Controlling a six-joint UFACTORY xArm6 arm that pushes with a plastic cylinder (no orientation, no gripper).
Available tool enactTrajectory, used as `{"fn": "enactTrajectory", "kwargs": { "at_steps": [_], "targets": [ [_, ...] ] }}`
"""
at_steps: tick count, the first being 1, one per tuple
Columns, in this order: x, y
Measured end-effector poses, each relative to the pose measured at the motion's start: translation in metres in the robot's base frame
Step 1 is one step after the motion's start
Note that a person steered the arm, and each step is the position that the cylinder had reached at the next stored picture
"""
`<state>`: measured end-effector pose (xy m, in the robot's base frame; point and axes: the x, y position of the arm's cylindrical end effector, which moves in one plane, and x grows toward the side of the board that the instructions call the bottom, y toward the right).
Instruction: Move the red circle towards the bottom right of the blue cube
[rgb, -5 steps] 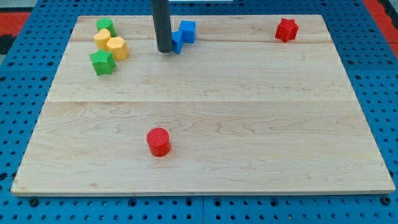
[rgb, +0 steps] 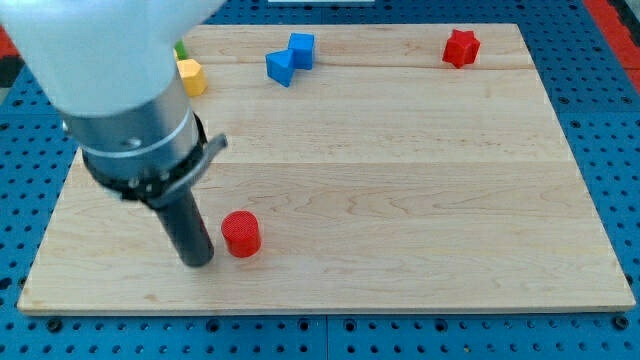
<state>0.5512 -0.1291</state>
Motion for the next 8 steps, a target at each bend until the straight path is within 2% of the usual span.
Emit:
{"fn": "enactTrajectory", "kwargs": {
  "at_steps": [2, 3, 4, 5, 6, 7, 8],
  "targets": [
    [-0.040, 0.031],
    [-0.045, 0.031],
    [-0.043, -0.013],
    [-0.018, -0.045],
    [0.004, 0.014],
    [-0.033, 0.074],
    [-0.064, 0.109]
  ]
}}
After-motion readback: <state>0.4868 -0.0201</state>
